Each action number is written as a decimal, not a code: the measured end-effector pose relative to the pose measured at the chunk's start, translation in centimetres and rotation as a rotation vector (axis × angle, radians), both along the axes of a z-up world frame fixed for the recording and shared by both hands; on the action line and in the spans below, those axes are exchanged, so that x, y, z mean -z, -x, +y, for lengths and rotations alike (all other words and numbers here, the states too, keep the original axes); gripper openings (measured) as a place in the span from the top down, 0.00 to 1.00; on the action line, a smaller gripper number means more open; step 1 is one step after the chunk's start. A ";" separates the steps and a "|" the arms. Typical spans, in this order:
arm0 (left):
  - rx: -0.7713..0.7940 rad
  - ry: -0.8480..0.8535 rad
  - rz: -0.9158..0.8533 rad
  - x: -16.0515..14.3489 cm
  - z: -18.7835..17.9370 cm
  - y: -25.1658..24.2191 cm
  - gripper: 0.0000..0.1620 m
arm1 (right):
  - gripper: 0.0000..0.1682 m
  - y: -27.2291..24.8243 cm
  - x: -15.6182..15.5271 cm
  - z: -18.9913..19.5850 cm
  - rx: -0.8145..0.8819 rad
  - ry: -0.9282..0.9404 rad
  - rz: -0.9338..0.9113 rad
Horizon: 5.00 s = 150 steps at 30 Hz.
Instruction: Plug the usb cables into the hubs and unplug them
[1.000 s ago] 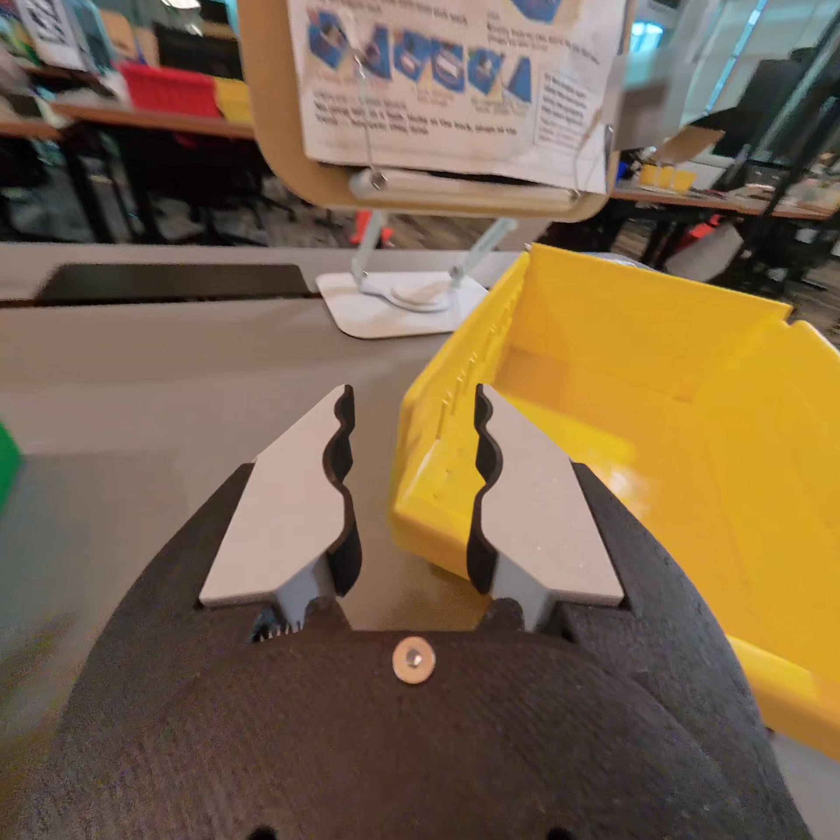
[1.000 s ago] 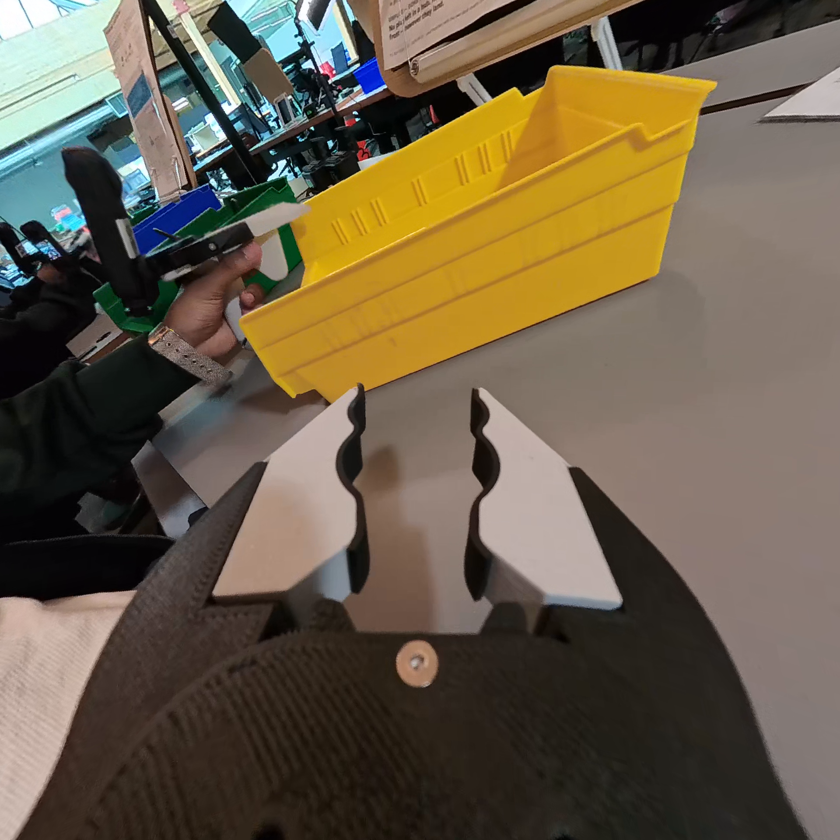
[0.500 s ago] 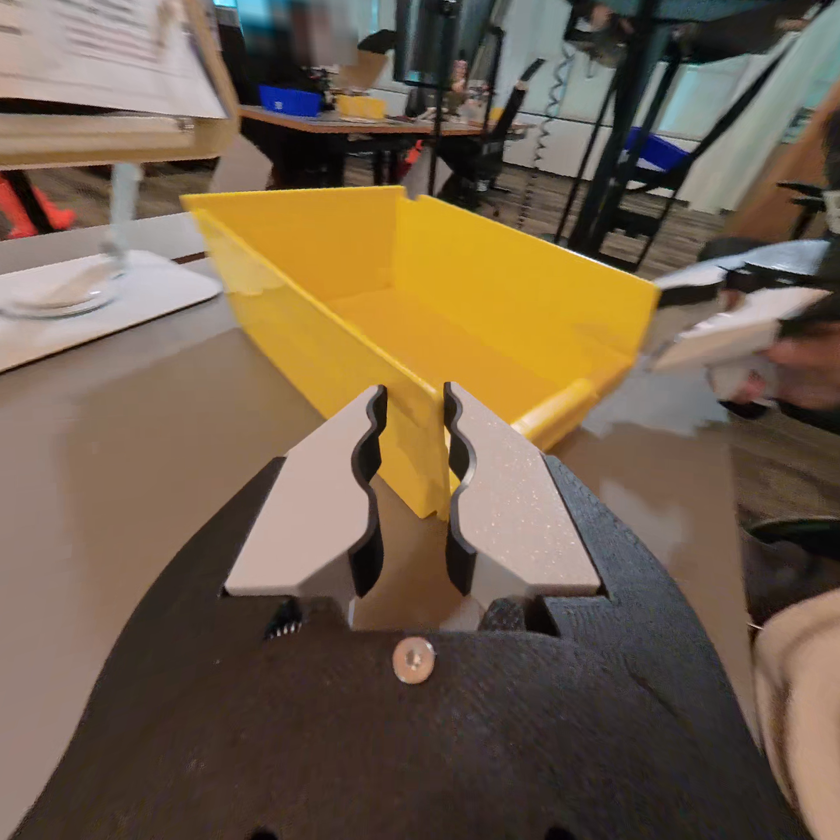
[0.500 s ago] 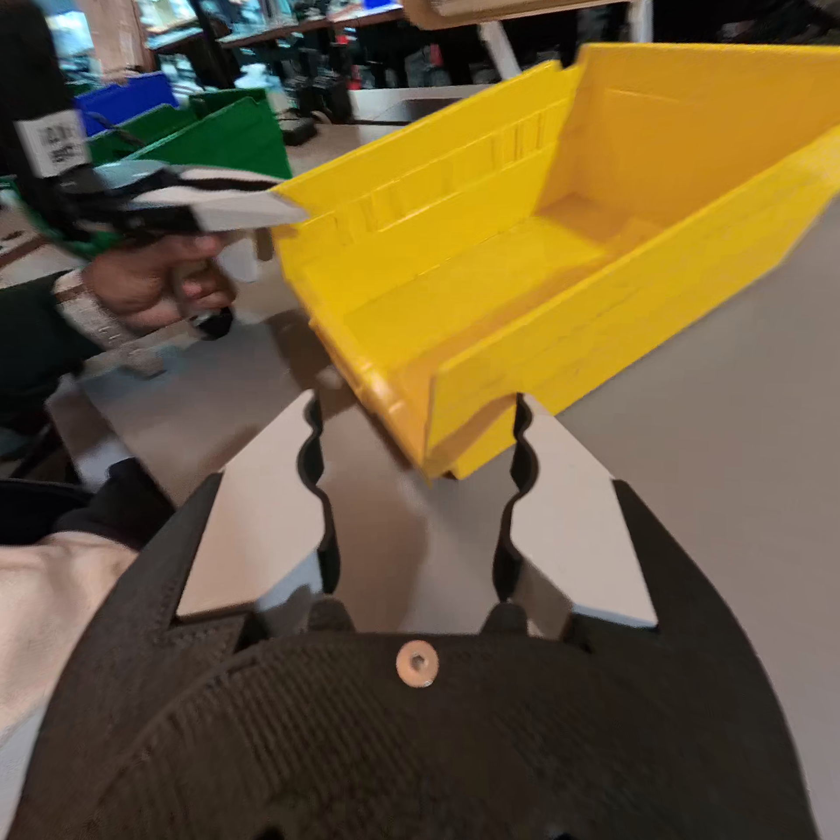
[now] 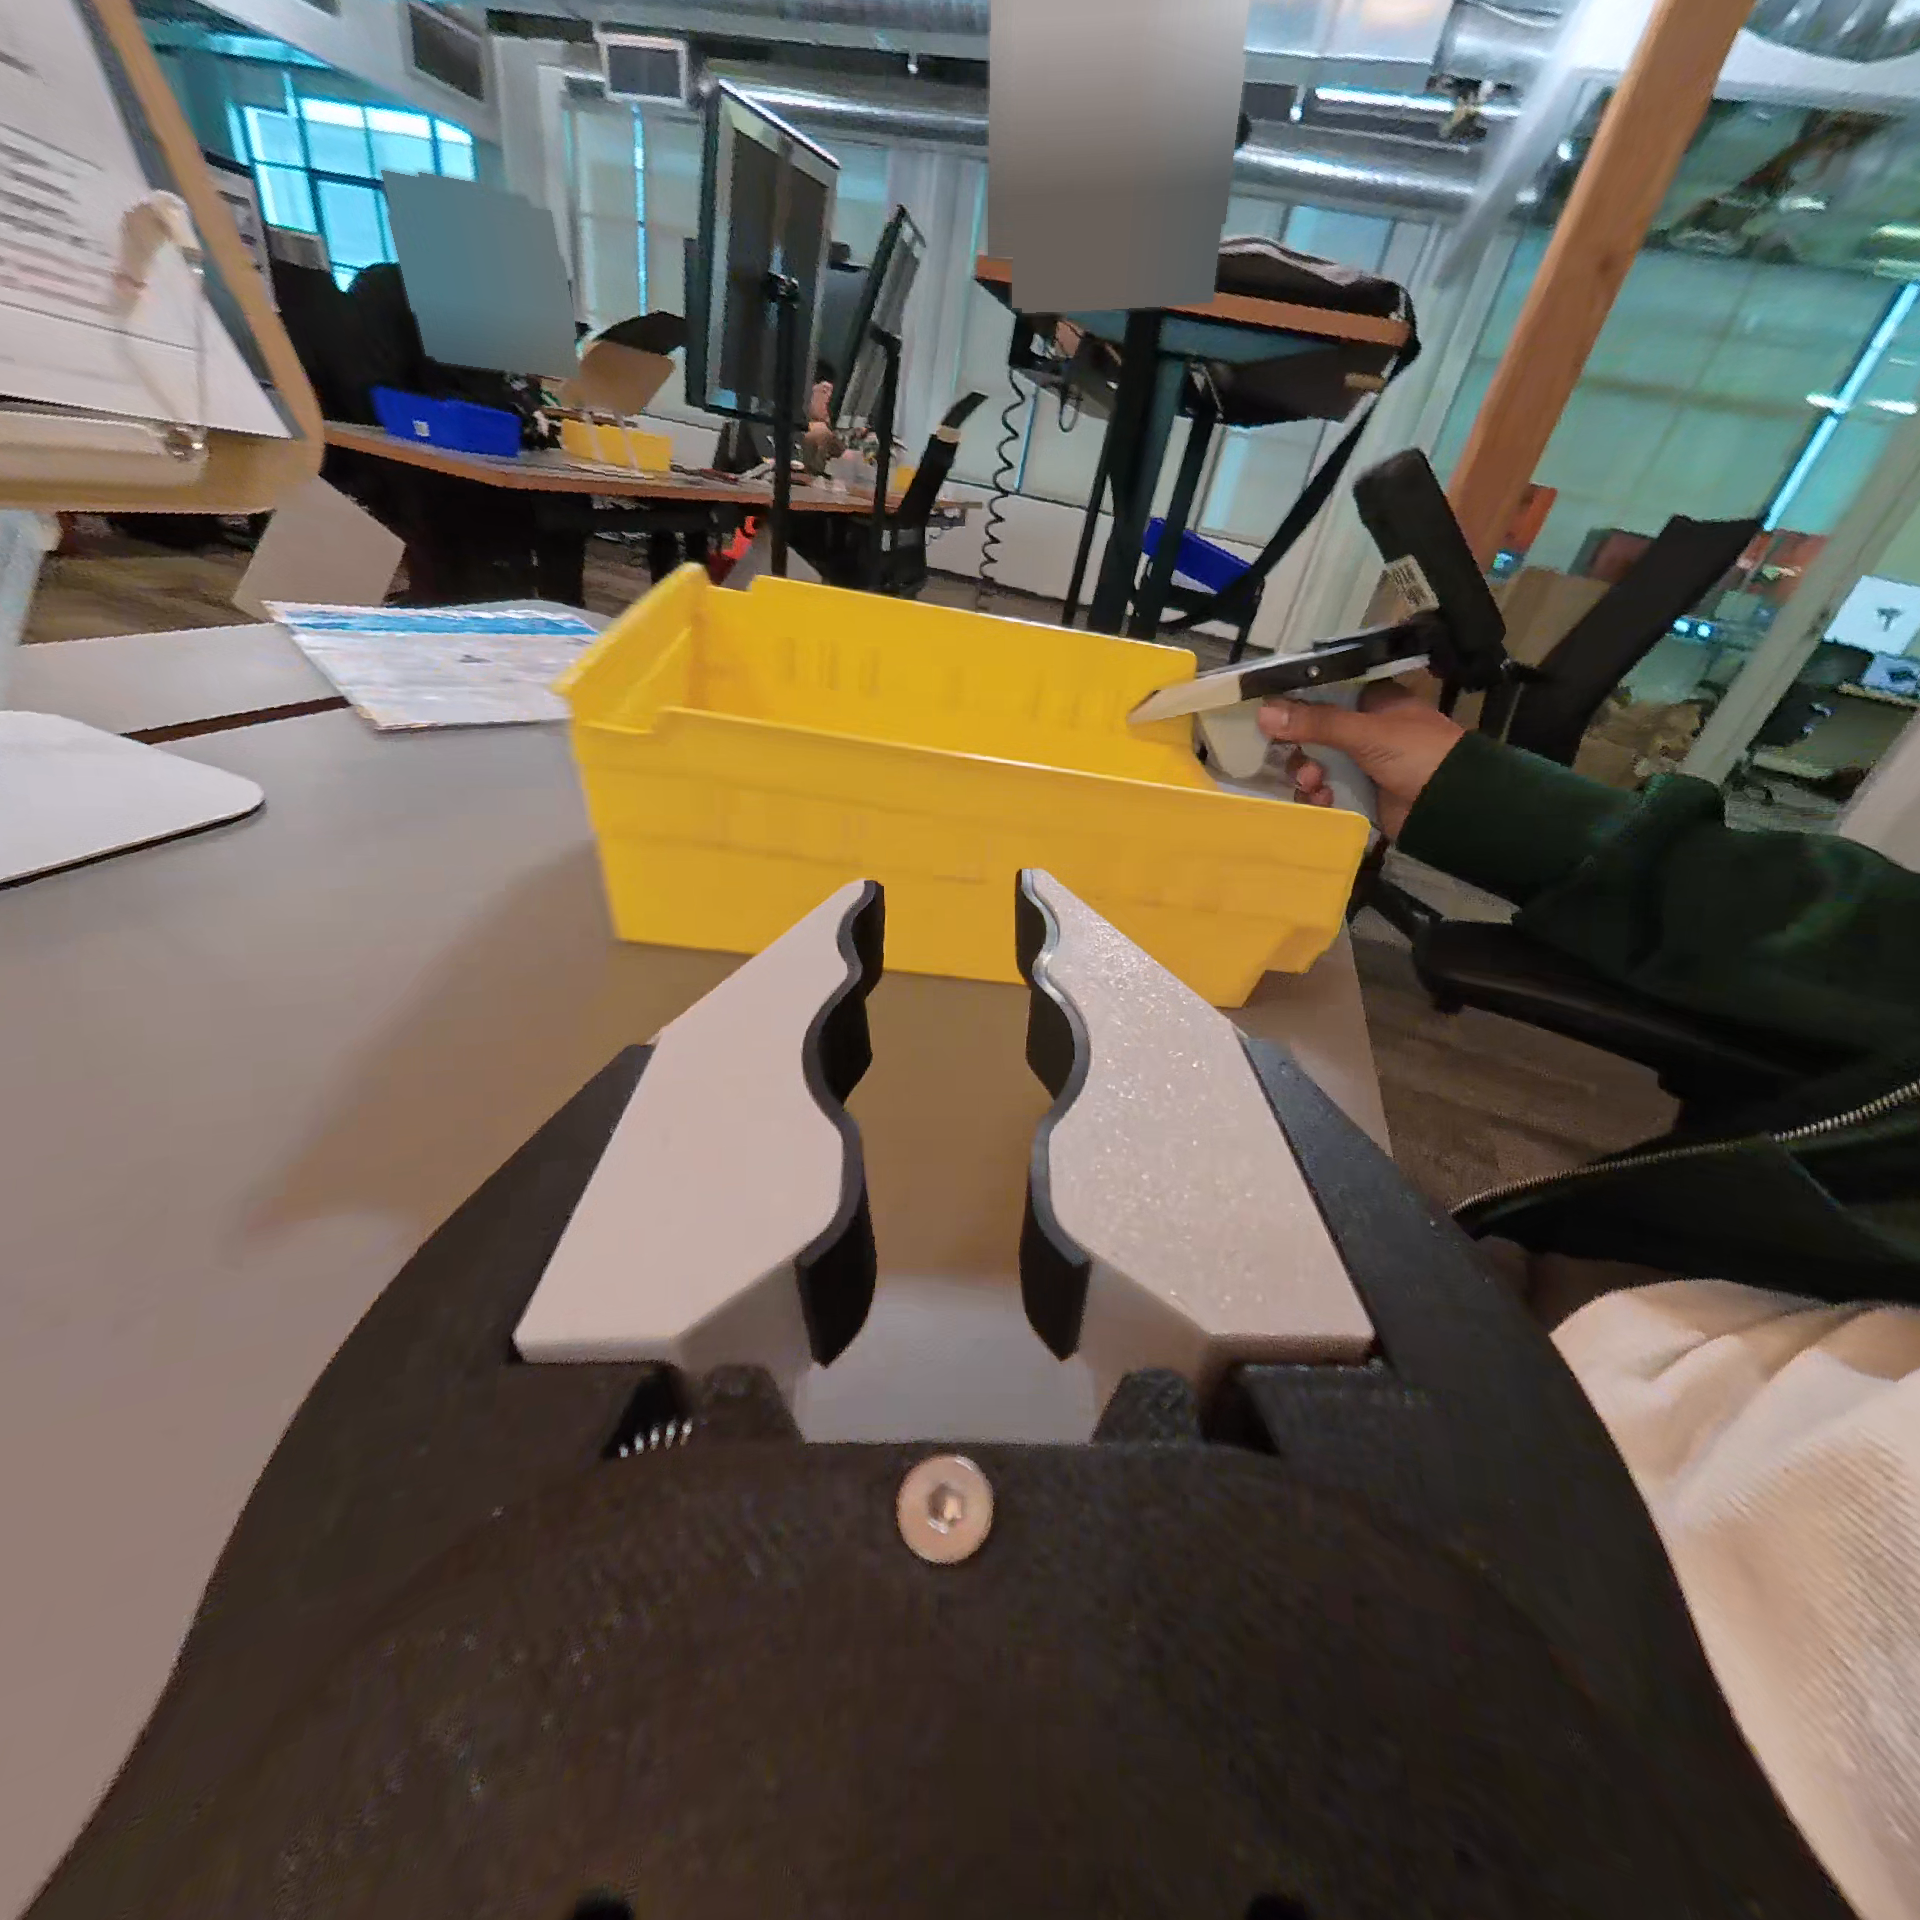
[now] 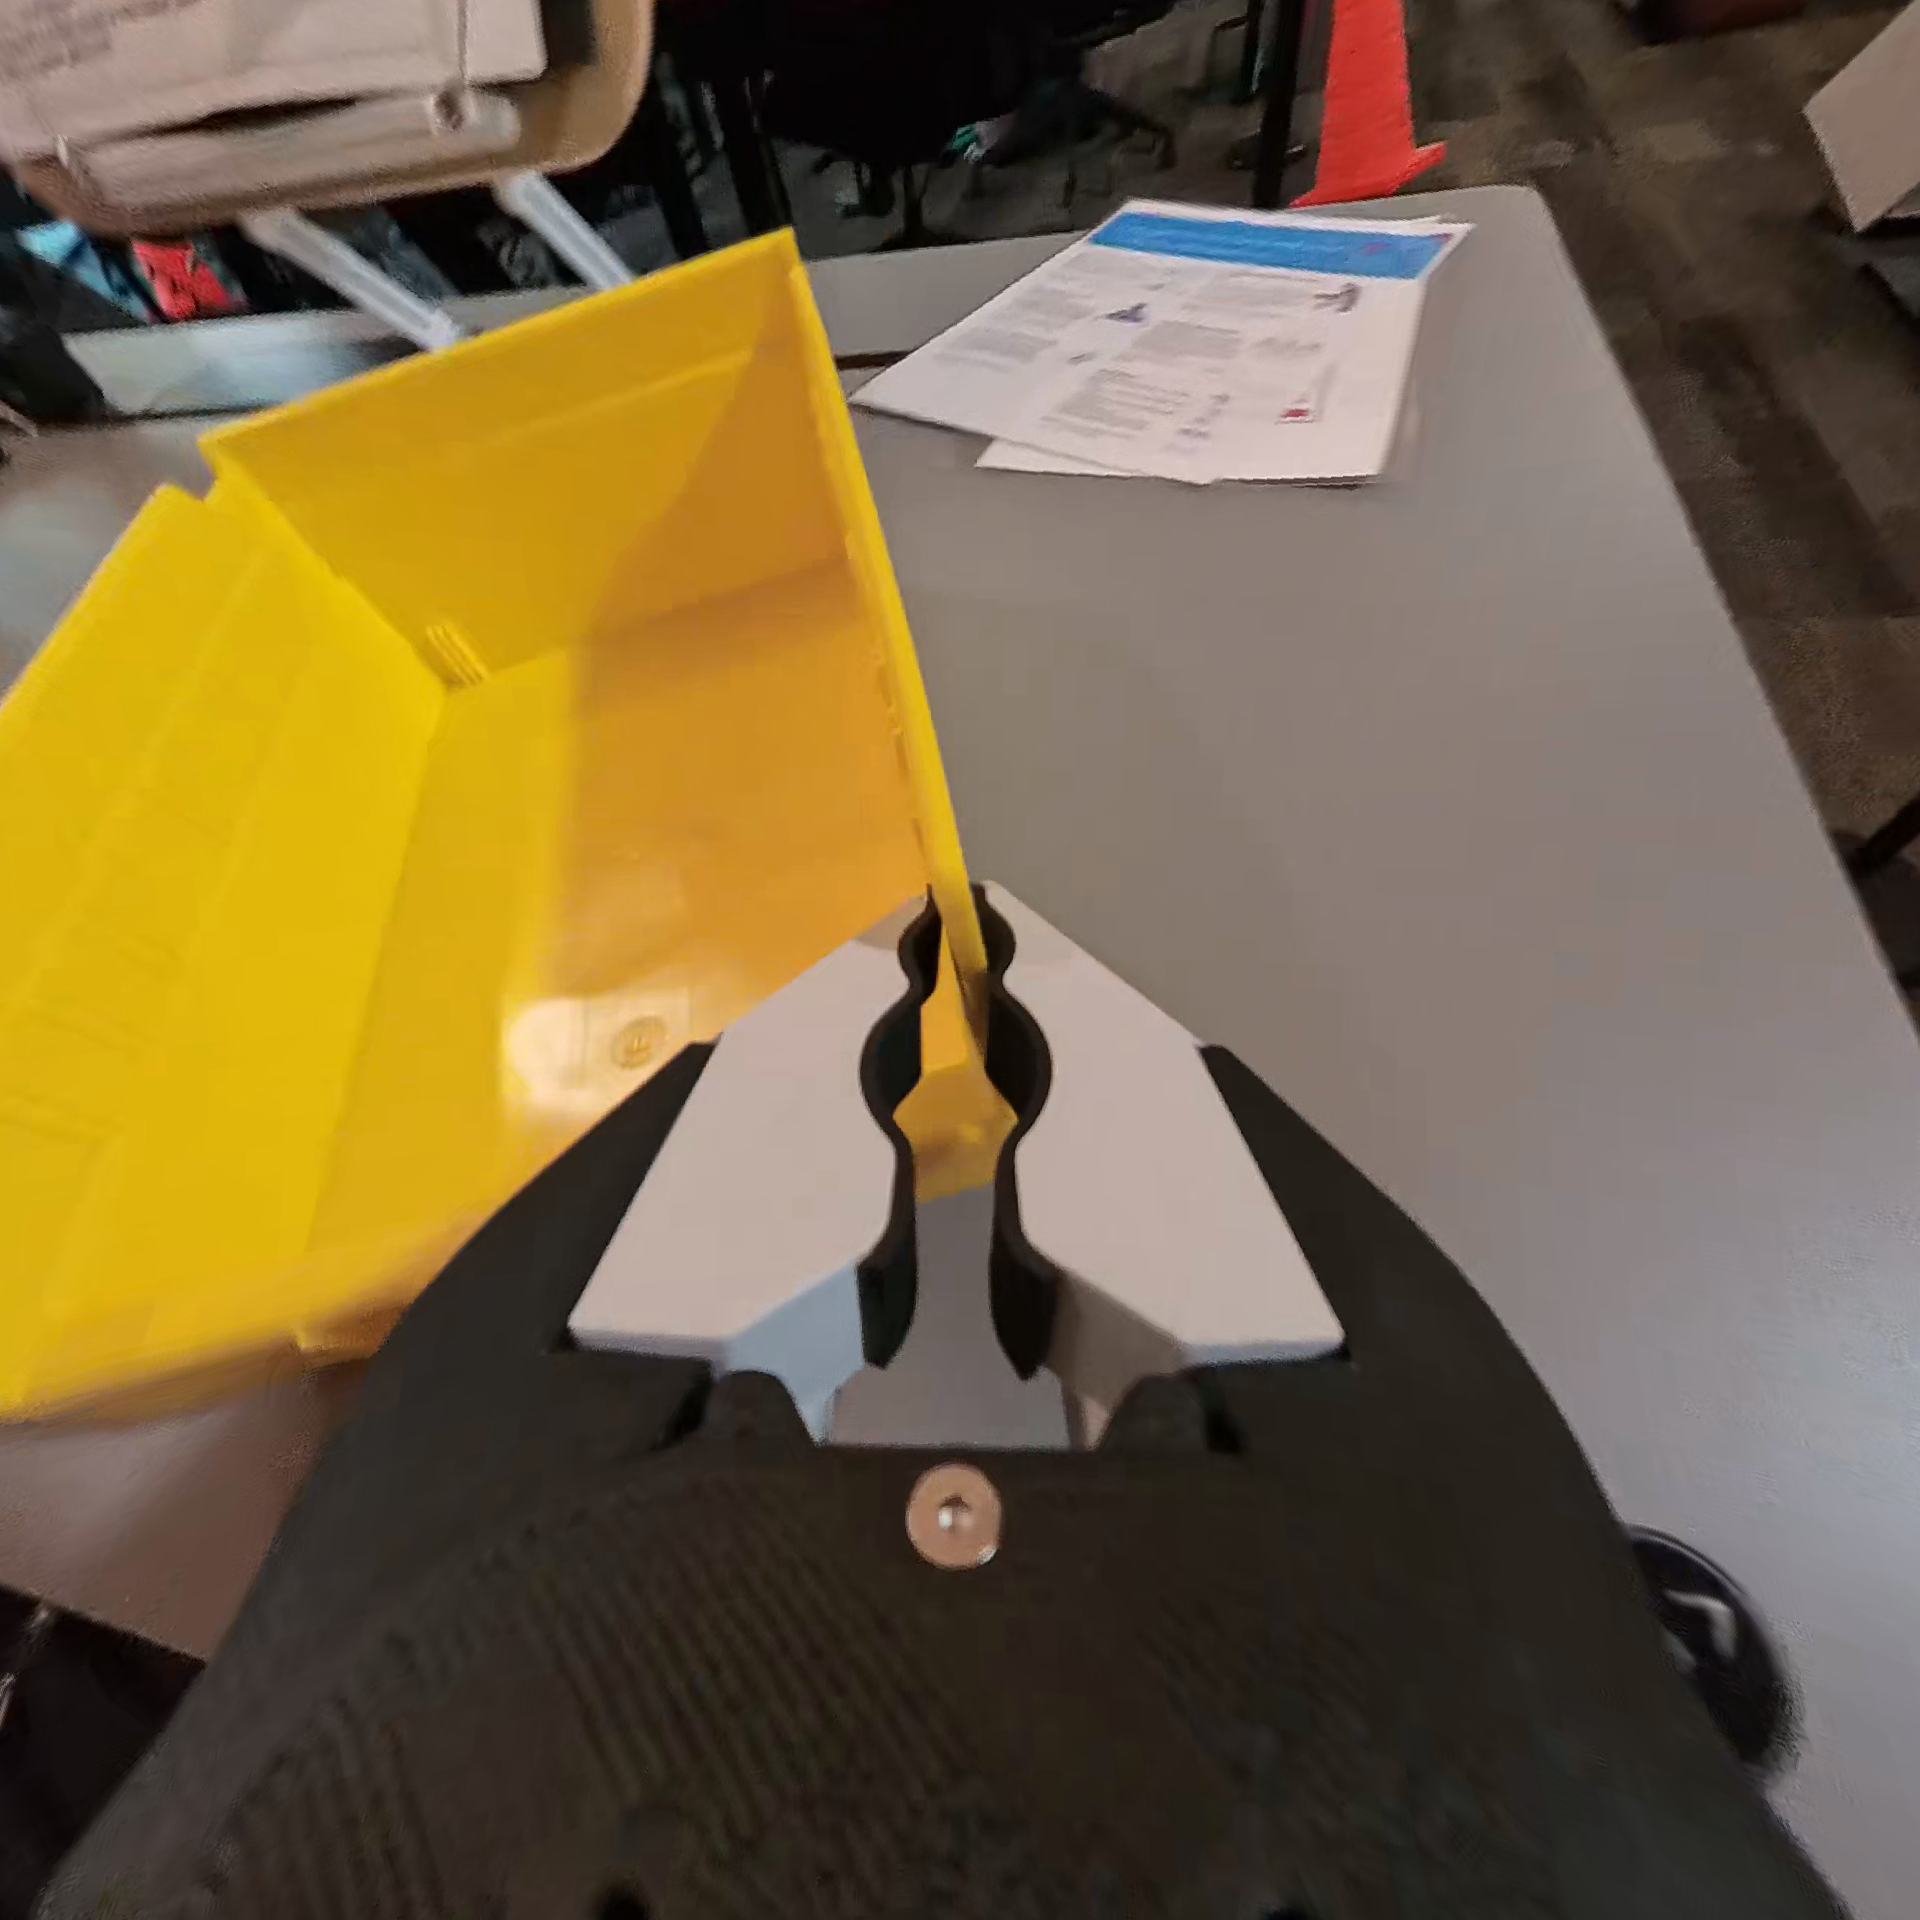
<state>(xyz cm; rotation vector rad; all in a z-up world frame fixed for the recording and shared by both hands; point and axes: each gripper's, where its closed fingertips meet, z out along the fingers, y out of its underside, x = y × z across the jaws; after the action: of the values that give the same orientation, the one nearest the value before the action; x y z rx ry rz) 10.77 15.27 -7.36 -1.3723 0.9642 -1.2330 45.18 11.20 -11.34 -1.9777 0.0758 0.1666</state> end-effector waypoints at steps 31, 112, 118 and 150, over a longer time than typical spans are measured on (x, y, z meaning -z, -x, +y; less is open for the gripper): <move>-0.016 0.026 0.031 0.8 0.7 0.0 0.88 | 0.66 -11.0 -9.1 -7.1 0.342 -0.499 0.101; -0.161 -0.162 1.569 3.2 20.9 35.6 0.78 | 0.74 25.1 -1.4 2.8 -0.640 -0.101 0.341; -0.054 -0.133 1.792 8.9 22.3 36.0 0.65 | 0.76 24.7 -1.7 2.9 -0.630 -0.106 0.403; -0.853 -0.817 0.700 -31.9 11.5 24.2 0.87 | 0.75 28.3 -2.7 1.0 -0.769 -0.135 0.302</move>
<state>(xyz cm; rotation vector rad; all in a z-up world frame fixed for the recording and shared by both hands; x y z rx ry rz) -13.41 26.75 24.55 -1.2853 0.9911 0.3111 16.85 12.25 -8.64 -1.7437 -0.4951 0.9404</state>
